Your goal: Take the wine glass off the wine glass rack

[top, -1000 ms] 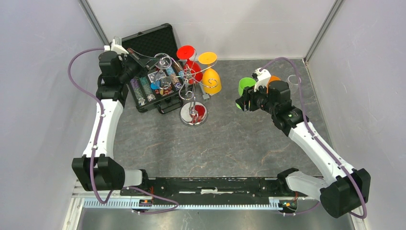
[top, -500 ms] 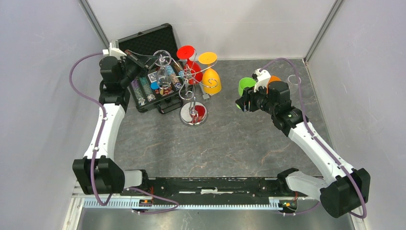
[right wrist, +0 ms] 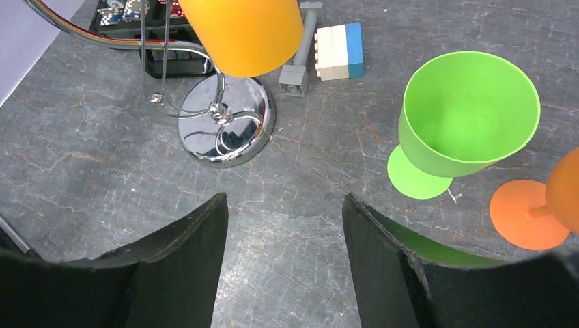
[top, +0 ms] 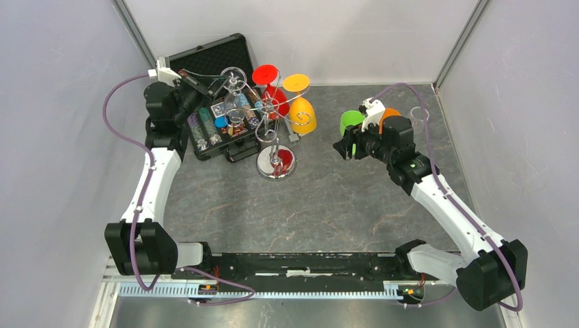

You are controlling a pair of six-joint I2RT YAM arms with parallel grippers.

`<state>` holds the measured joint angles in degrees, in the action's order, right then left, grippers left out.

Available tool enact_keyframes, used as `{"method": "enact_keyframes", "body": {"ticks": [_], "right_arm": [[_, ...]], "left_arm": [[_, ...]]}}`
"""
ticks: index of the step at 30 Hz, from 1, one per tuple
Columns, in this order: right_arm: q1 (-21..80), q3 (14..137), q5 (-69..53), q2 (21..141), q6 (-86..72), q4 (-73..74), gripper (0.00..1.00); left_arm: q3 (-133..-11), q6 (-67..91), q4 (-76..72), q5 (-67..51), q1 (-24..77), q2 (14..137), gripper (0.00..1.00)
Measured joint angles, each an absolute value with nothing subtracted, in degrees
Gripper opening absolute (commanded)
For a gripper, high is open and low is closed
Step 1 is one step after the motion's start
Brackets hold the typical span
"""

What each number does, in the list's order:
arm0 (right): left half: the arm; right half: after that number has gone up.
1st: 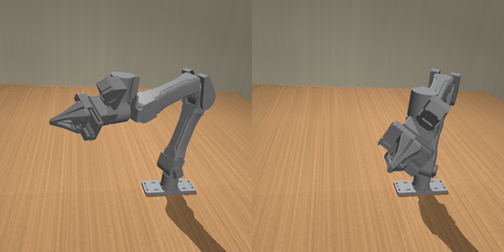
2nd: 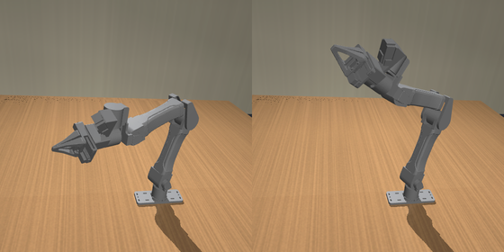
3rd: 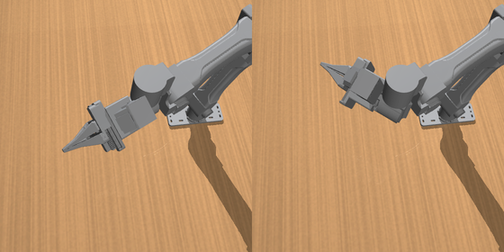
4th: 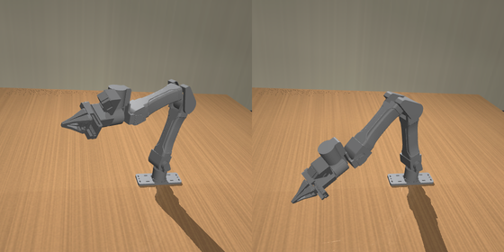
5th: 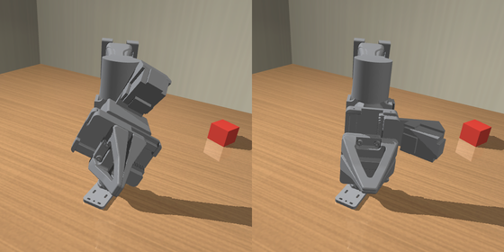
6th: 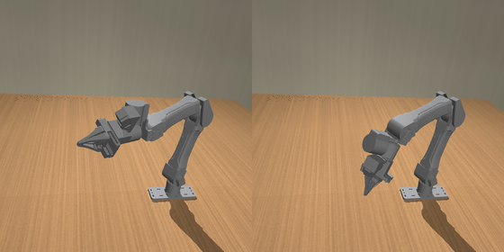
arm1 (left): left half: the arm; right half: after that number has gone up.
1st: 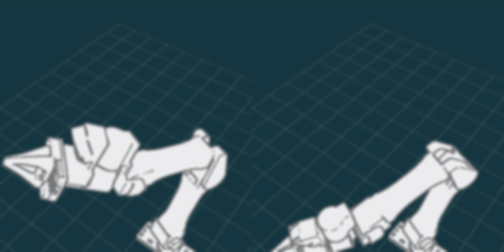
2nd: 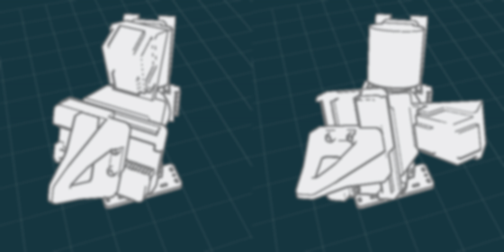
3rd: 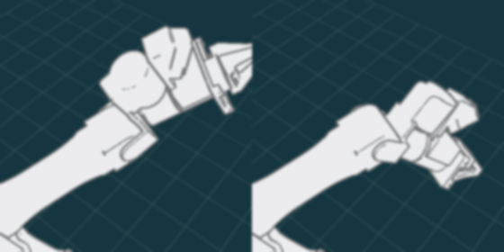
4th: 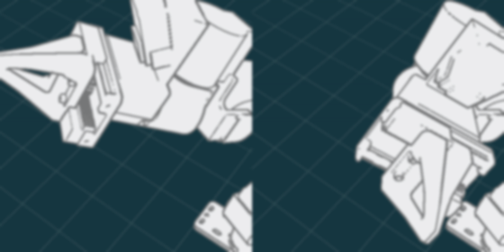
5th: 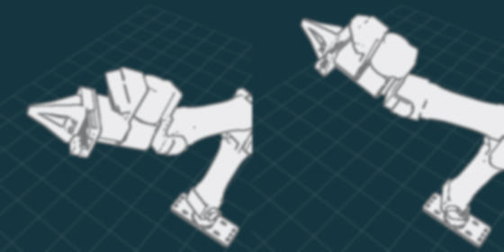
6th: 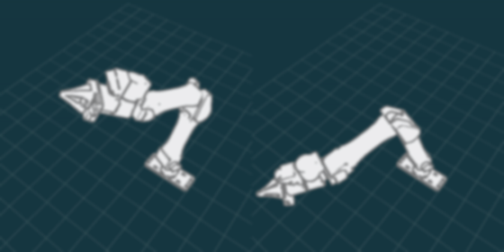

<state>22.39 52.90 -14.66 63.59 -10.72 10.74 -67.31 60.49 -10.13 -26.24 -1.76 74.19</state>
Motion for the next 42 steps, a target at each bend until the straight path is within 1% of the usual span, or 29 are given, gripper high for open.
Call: {"method": "enact_keyframes", "body": {"ticks": [12,16,22,27,32,38,42], "right_arm": [[22.39,52.62,-15.22,63.57,-10.72,10.22,0.7],[22.39,52.62,-15.22,63.55,-10.72,10.11,0.71],[22.39,52.62,-15.22,63.55,-10.72,9.93,0.72],[22.39,52.4,-15.22,63.31,-10.76,9.91,0.75],[22.39,51.83,-15.22,62.81,-10.96,9.91,0.8],[22.39,50.92,-15.55,61.39,-11.16,9.43,0.85],[22.39,49.98,-16.19,59.53,-11.27,8.78,0.85]], "left_arm": [[-68.45,60.66,-11.66,-30.61,2.11,78.94,0.02],[-68.97,60.62,-10.68,-32.08,2.39,78.59,0.02],[-69.32,59.64,-4.69,-31.48,2.37,75.24,0.02],[-70.15,58.13,0.4,-30.06,2.39,70.81,0.02],[-70.24,57.12,4.1,-27.79,2.37,67.05,0.02],[-70.24,54.72,9.54,-22.09,2.37,63.53,0.02],[-70.43,53.06,13.72,-17.93,2.39,60.73,0.02]]}}
